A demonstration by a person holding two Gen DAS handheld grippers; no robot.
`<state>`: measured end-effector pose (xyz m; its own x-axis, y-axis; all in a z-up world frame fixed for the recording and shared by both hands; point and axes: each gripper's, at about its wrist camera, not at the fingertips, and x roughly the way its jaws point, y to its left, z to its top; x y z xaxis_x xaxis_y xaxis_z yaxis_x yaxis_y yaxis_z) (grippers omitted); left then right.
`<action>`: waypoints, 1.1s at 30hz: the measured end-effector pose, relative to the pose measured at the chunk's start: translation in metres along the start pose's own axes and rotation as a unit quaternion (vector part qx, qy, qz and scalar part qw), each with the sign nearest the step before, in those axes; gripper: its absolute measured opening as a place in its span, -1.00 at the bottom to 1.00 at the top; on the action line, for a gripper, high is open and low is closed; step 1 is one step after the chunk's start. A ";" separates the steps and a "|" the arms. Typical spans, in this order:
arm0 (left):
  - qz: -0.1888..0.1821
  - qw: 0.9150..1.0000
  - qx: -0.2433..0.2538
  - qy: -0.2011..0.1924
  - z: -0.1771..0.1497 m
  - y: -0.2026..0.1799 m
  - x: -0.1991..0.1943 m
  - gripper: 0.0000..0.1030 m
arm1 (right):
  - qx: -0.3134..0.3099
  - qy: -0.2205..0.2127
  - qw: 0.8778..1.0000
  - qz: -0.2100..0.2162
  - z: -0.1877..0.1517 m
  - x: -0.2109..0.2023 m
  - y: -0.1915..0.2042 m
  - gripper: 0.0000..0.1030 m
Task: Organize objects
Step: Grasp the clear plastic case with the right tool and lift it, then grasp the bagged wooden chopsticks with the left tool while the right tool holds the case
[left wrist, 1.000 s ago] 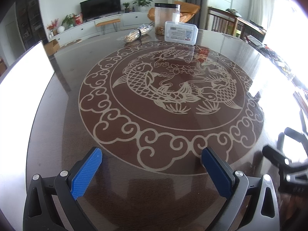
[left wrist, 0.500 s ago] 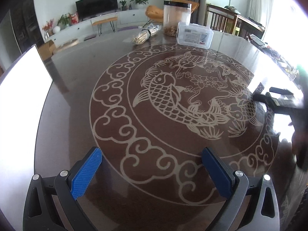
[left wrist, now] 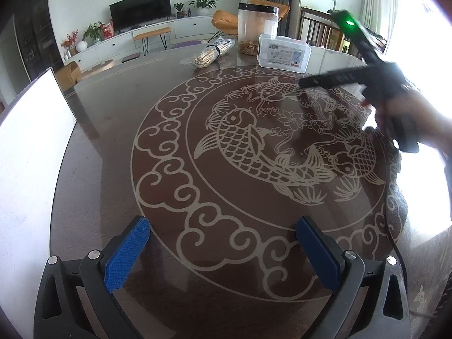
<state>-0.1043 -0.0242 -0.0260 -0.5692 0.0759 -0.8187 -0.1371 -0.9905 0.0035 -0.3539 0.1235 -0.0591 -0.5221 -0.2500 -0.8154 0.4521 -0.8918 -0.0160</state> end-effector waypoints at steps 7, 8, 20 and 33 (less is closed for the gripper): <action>0.000 1.000 0.000 0.000 0.000 0.000 0.000 1.00 | -0.018 -0.003 1.000 0.007 0.046 0.035 -0.002 1.00; 0.000 1.000 0.000 0.000 0.000 0.000 0.000 1.00 | -0.029 -0.006 1.000 0.004 0.051 0.038 0.002 0.92; 0.000 1.000 0.001 -0.001 0.000 0.001 -0.001 1.00 | 0.009 -0.031 0.999 -0.012 -0.001 -0.004 0.055 -0.36; 0.000 1.000 0.001 -0.001 0.000 0.001 -0.001 1.00 | 0.109 -0.029 0.989 -0.091 -0.173 -0.139 0.112 -0.33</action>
<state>-0.1038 -0.0251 -0.0250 -0.5705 0.0757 -0.8178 -0.1389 -0.9903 0.0052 -0.1056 0.1239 -0.0474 -0.6242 -0.0927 -0.7757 0.1834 -0.9826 -0.0302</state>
